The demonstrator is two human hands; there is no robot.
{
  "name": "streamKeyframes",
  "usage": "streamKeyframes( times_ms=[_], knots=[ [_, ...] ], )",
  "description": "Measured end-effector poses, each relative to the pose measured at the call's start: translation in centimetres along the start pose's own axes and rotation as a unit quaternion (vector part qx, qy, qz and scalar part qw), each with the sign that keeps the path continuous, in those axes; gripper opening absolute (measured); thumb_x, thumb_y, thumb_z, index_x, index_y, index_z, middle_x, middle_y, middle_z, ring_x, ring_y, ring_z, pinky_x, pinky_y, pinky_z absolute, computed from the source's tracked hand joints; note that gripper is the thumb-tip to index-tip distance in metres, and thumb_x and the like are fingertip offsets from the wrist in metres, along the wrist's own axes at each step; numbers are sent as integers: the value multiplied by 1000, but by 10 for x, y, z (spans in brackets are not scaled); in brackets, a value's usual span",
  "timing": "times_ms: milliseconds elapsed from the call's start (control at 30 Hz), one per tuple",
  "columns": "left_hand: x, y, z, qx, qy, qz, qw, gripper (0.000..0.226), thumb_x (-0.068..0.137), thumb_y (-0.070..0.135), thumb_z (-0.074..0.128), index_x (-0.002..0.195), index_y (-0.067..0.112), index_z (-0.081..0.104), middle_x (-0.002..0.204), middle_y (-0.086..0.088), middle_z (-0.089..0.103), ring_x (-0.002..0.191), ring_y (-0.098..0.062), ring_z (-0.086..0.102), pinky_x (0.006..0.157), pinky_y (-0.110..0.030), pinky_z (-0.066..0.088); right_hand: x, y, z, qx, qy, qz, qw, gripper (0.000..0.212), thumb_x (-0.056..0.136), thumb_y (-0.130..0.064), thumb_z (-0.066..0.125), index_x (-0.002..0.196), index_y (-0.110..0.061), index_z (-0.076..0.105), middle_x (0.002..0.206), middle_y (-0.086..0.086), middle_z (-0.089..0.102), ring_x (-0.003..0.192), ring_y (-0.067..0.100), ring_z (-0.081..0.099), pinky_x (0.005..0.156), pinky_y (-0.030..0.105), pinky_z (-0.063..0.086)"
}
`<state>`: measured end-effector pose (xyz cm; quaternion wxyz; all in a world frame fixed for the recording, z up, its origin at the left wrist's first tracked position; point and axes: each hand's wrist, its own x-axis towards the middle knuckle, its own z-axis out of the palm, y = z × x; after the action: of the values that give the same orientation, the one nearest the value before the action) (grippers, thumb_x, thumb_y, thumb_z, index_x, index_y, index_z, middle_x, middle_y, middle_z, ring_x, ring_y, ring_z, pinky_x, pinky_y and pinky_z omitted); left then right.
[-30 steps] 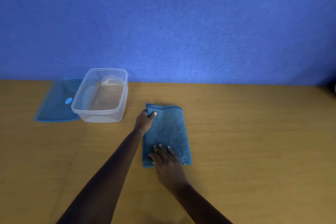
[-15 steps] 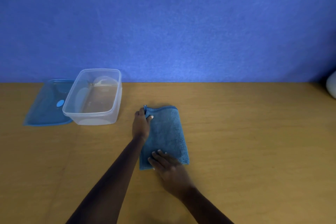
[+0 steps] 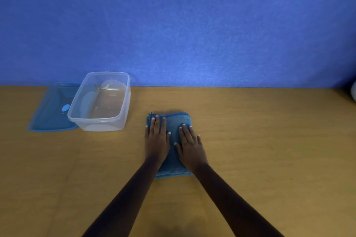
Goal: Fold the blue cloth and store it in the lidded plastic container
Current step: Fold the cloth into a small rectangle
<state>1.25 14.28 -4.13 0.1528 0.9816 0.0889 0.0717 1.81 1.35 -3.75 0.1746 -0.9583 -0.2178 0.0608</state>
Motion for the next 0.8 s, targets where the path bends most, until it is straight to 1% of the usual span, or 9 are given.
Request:
streamKeyframes(
  times_ms=[67, 167, 300, 433, 500, 567, 633, 700, 800],
  knots=[
    [-6, -8, 6, -26, -3, -8, 1000, 57, 88, 33, 27, 131, 5, 50, 138, -20, 50, 127, -37, 48, 99, -54, 41, 2, 2, 3, 6, -2, 13, 1000, 86, 74, -55, -5, 148, -13, 5, 159, 3, 4, 147, 22, -2, 118, 44, 9],
    [-7, -10, 6, -54, -6, -19, 998, 64, 87, 38, 16, 139, 9, 39, 149, -16, 35, 139, -35, 32, 110, -52, 28, 1, 2, 8, 11, 3, 23, 1000, 84, 76, -56, -3, 148, -15, 6, 159, 2, 5, 147, 21, -2, 119, 43, 7],
    [-6, -10, 5, -57, -10, -24, 998, 66, 86, 40, 15, 141, 10, 37, 151, -15, 32, 140, -35, 29, 111, -51, 27, 1, 3, 7, 18, 2, 19, 1000, 82, 77, -55, -1, 148, -15, 7, 159, 1, 7, 147, 21, -2, 118, 41, 6],
    [-9, -8, 2, -58, -11, -36, 998, 67, 86, 41, 15, 141, 9, 36, 151, -17, 31, 140, -36, 28, 112, -51, 26, 1, 4, 3, 32, -17, 18, 999, 85, 74, -58, -1, 148, -16, 4, 159, 1, 4, 147, 21, -5, 118, 41, 5],
    [-13, -6, 1, -62, 3, -56, 996, 66, 86, 41, 21, 138, 5, 40, 149, -22, 34, 137, -39, 33, 108, -51, 32, -1, 7, 0, 68, -20, 26, 997, 81, 79, -59, 6, 148, -17, 4, 159, 1, 1, 147, 21, -4, 119, 41, 7],
    [-18, -5, -1, -70, 17, -100, 992, 61, 89, 39, 34, 137, 1, 40, 145, -26, 37, 132, -41, 40, 104, -49, 39, -5, 9, -3, 115, -11, 47, 992, 69, 92, -50, 25, 148, -16, 5, 159, 4, 2, 147, 22, 2, 119, 40, 19],
    [-22, -3, -5, -68, 26, -135, 988, 56, 89, 33, 47, 134, 0, 42, 132, -26, 48, 116, -40, 51, 92, -48, 47, -11, 10, -7, 167, 18, 84, 982, 62, 96, -38, 35, 148, -16, 9, 157, 7, 10, 143, 23, 19, 111, 38, 35],
    [-25, 0, -10, -67, 31, -150, 986, 56, 88, 30, 52, 132, -1, 42, 116, -24, 55, 100, -39, 56, 78, -46, 50, -16, 12, -12, 202, 57, 120, 970, 58, 96, -32, 39, 146, -15, 17, 149, 9, 25, 133, 23, 35, 101, 37, 44],
    [-25, 5, -16, -91, 5, -187, 978, 56, 91, 29, 49, 137, 0, 34, 119, -22, 53, 105, -37, 55, 75, -44, 50, -19, 12, -15, 239, 75, 174, 952, 52, 96, -30, 40, 143, -13, 26, 139, 12, 38, 126, 25, 41, 99, 37, 44]
  ],
)
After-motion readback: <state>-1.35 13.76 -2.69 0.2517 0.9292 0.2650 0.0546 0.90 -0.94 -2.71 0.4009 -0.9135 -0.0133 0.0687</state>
